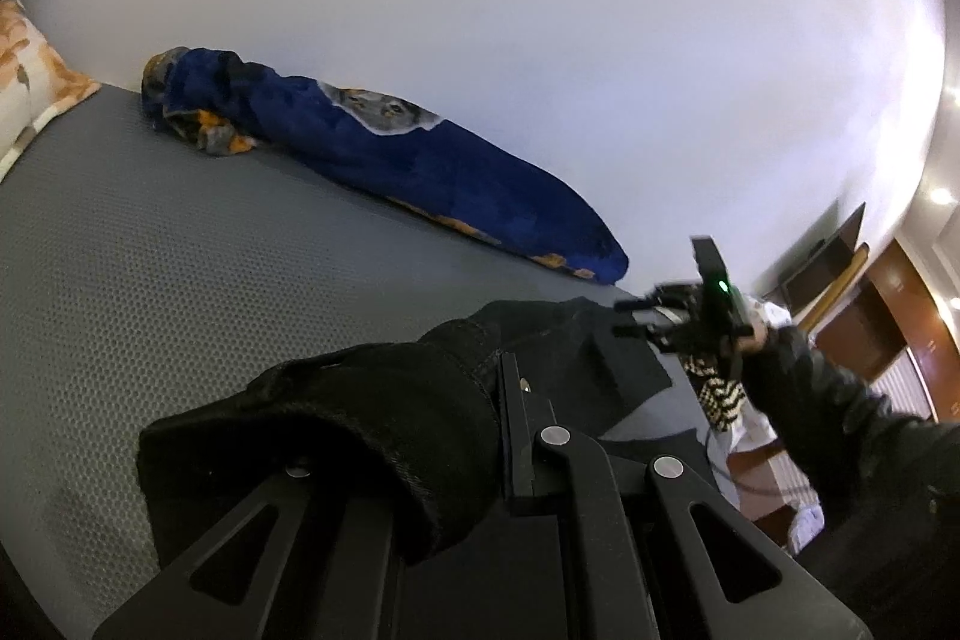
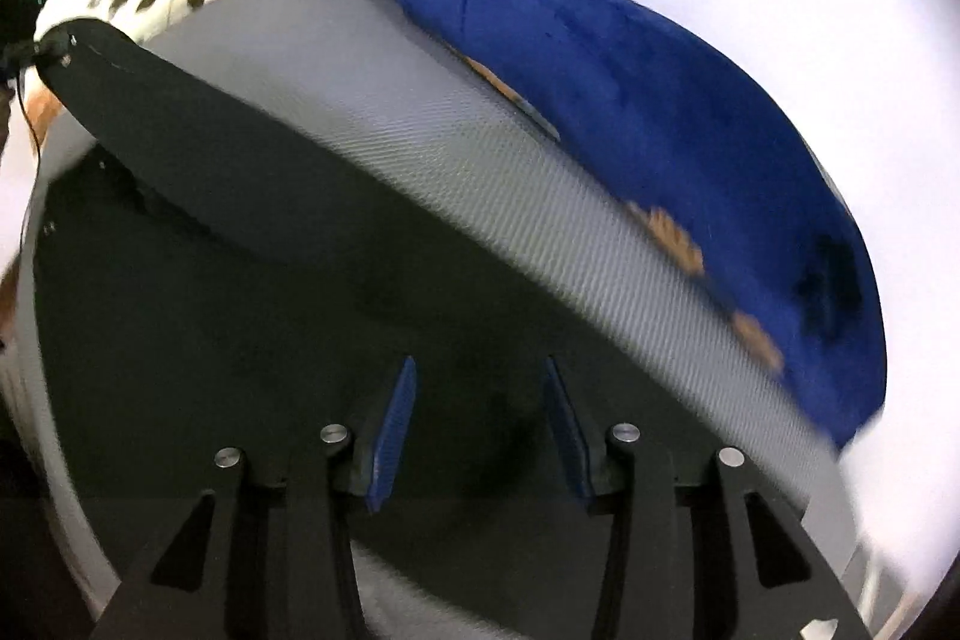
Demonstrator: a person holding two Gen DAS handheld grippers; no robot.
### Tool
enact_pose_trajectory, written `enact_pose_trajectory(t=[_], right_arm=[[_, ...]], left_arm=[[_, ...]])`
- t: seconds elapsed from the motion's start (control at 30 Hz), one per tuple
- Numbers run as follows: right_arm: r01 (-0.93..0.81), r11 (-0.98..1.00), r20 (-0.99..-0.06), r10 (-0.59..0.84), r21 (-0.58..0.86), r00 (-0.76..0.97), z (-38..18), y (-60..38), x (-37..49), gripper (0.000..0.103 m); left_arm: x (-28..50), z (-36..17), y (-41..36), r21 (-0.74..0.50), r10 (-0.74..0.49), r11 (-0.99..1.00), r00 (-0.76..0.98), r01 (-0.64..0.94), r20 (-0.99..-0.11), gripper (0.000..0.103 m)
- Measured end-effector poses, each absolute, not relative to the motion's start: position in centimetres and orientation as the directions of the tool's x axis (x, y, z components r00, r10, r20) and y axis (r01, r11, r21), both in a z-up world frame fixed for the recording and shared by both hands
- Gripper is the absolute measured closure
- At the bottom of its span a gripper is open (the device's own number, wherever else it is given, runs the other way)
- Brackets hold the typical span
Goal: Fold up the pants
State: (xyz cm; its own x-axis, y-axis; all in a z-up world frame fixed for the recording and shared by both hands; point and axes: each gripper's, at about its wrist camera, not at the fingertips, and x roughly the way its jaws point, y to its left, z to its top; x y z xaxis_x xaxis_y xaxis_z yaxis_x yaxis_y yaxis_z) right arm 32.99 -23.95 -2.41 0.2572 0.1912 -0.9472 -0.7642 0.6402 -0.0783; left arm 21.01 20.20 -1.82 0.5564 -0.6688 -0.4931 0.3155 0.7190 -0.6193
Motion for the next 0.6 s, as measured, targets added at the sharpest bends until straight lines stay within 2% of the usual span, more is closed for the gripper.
enact_pose_trajectory(t=[0.13, 0.2, 0.33, 0.5, 0.6], right_arm=[[-0.854, 0.52, -0.977, 0.173, -0.018, 0.126, -4.0, -22.7, 37.4, 0.062], [-0.877, 0.472, -0.982, 0.188, 0.09, 0.001, -5.0, -22.2, 39.1, 0.062], [-0.863, 0.416, -0.952, 0.227, 0.288, -0.208, -6.8, -21.5, 41.6, 0.062], [-0.849, 0.365, -0.924, 0.177, 0.381, -0.338, -8.9, -21.0, 41.9, 0.062], [-0.862, 0.366, -0.937, 0.148, 0.35, -0.317, -9.2, -20.9, 41.5, 0.081]], left_arm=[[21.8, -1.6, 20.1, -0.598, -0.647, 0.742, 0.558, 0.302, -0.52, 0.096], [21.9, -1.5, 20.0, -0.59, -0.638, 0.751, 0.559, 0.298, -0.53, 0.096], [22.3, -1.4, 19.9, -0.578, -0.623, 0.764, 0.558, 0.285, -0.548, 0.095], [23.2, -1.7, 20.2, -0.568, -0.611, 0.776, 0.553, 0.276, -0.566, 0.095], [23.7, -2.1, 20.4, -0.567, -0.602, 0.781, 0.556, 0.261, -0.573, 0.095]])
